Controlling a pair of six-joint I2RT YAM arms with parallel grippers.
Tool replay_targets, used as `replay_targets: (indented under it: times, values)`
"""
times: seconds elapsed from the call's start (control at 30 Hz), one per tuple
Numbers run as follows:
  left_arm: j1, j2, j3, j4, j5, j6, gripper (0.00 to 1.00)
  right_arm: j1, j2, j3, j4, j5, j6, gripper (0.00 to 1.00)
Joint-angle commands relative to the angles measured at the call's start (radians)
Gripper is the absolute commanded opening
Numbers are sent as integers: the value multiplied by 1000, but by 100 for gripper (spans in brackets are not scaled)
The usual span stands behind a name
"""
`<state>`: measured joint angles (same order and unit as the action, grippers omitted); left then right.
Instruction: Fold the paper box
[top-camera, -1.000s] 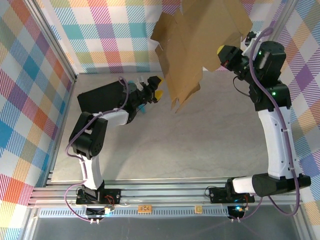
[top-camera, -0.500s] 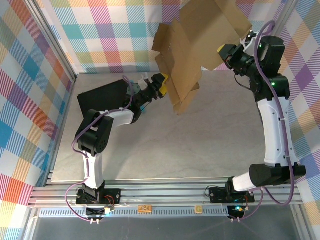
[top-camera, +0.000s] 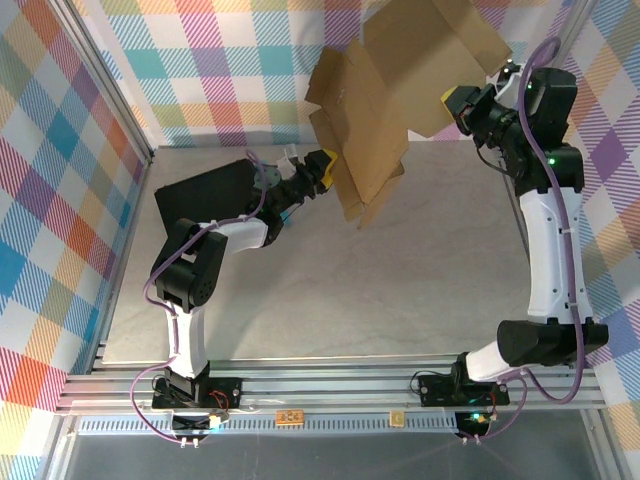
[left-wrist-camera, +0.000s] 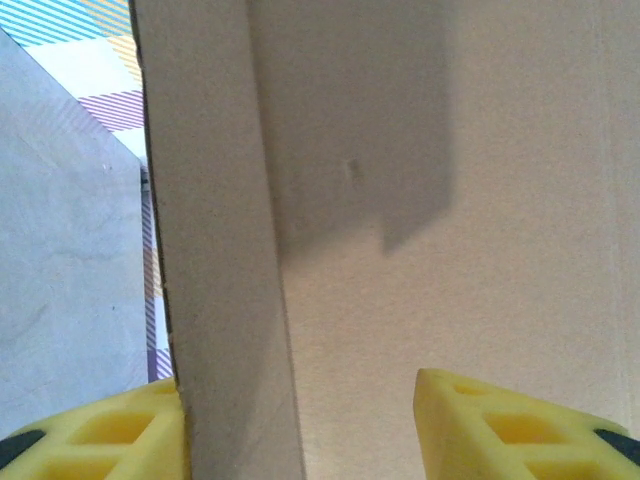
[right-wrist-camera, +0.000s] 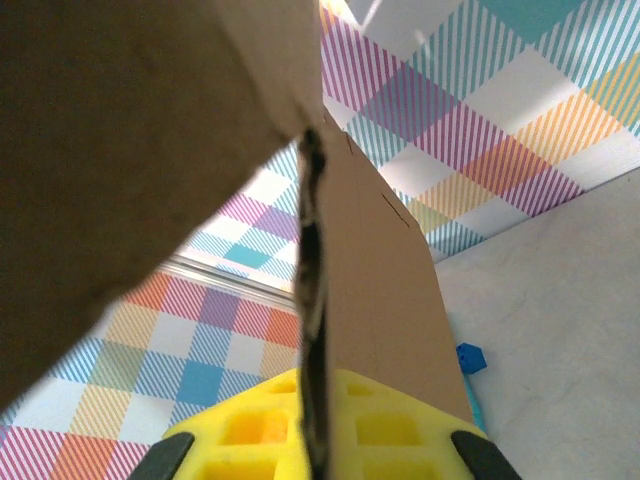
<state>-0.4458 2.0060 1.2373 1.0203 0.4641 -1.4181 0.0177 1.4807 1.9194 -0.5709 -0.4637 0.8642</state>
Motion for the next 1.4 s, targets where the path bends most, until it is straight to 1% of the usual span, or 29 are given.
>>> replay_targets:
  times: [0.0,0.03,0.1,0.2,0.27,0.37,0.5,0.57,0.63,0.67,0.7,0.73,0.77,0.83,0.9,0.97,1.03,1.13,1.2,1.27,1.3,1.37]
  values:
    - [-11,13,68,52,22,1,48,-4,2,30,-8,-53,25,0]
    - [-12,13,74,45,21,2,42,-3,2,30,-11,-53,23,0]
    - [-13,8,74,41,14,1,34,-8,4,32,-25,-54,16,0]
    - [-13,-17,73,-3,12,16,22,-16,0,27,-43,-54,2,0]
    - [-13,-32,75,-42,23,36,20,-20,-4,14,-42,-61,2,0]
    - [-13,-52,88,-145,50,75,10,-25,-13,-2,-34,-64,7,0]
    - [-14,-109,96,-361,46,176,0,-30,-13,0,-48,-60,-3,0]
    - [-14,-169,124,-620,-10,306,0,-31,-18,-1,-82,-36,-29,0]
    - [-24,-229,241,-1045,-125,509,0,-33,-24,-6,-173,23,-58,0]
    - [-34,-236,323,-1240,-195,607,0,-32,-26,-6,-239,69,-65,9]
    - [-48,-232,423,-1467,-290,702,0,-32,-32,-16,-312,126,-69,27]
    - [-59,-220,512,-1631,-374,785,0,-33,-44,-40,-365,177,-76,43]
    - [-67,-210,573,-1735,-430,841,0,-33,-61,-65,-397,222,-78,50]
    - [-80,-201,655,-1890,-545,952,0,-33,-106,-140,-444,300,-63,56]
    - [-93,-204,694,-1973,-640,1046,0,-28,-151,-197,-453,326,-27,57]
    - [-105,-208,719,-2020,-712,1124,0,3,-189,-220,-470,362,15,57]
    - [-122,-213,739,-2043,-785,1202,0,72,-215,-225,-492,423,46,57]
    - [-155,-209,775,-2058,-875,1321,0,173,-227,-248,-465,417,142,57]
    - [-172,-207,792,-2057,-911,1390,0,256,-219,-255,-422,420,217,57]
    - [-190,-208,795,-2042,-939,1452,0,341,-199,-247,-359,456,265,57]
    - [-199,-210,795,-2033,-951,1483,0,373,-183,-244,-306,457,286,58]
    - [-211,-213,790,-2011,-966,1535,0,403,-134,-221,-223,421,335,61]
